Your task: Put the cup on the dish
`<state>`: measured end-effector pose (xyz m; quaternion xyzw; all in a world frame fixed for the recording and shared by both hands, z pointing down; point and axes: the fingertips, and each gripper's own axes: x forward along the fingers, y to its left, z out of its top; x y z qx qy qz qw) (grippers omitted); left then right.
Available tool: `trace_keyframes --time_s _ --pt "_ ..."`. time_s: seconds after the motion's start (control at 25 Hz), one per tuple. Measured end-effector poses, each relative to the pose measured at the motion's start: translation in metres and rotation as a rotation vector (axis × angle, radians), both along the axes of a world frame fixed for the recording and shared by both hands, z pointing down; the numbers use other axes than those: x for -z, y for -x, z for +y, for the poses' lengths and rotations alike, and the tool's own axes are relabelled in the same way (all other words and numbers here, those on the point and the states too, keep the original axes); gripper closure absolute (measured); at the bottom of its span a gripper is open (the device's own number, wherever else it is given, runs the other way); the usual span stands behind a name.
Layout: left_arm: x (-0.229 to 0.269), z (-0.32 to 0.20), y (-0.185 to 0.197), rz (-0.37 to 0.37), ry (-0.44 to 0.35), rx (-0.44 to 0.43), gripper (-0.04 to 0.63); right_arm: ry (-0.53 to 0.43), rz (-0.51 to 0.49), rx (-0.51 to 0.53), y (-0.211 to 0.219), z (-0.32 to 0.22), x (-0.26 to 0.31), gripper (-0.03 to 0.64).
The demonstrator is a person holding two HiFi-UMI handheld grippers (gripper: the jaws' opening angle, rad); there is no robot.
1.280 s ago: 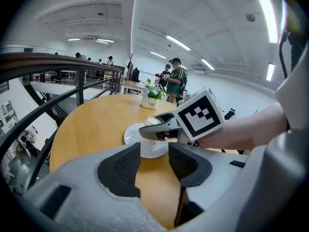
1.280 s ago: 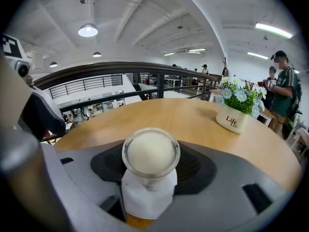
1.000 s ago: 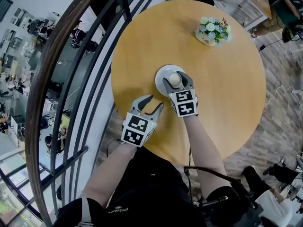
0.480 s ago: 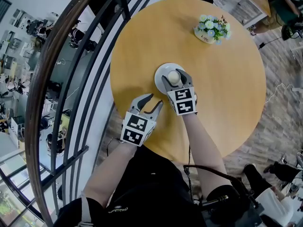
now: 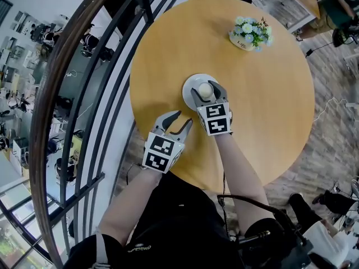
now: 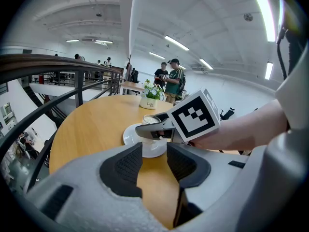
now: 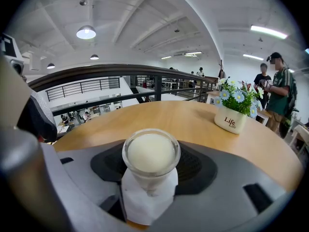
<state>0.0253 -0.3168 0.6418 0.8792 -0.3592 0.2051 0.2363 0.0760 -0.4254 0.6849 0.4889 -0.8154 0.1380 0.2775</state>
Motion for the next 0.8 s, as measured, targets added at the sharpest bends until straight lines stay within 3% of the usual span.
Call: trace_keyframes --time_s 0.8 --pt "-0.0014 -0.0004 0.0005 0.004 0.000 0.003 0.433 -0.008 -0.033 -0.009 0.0002 0.0009 -0.0011 0.357"
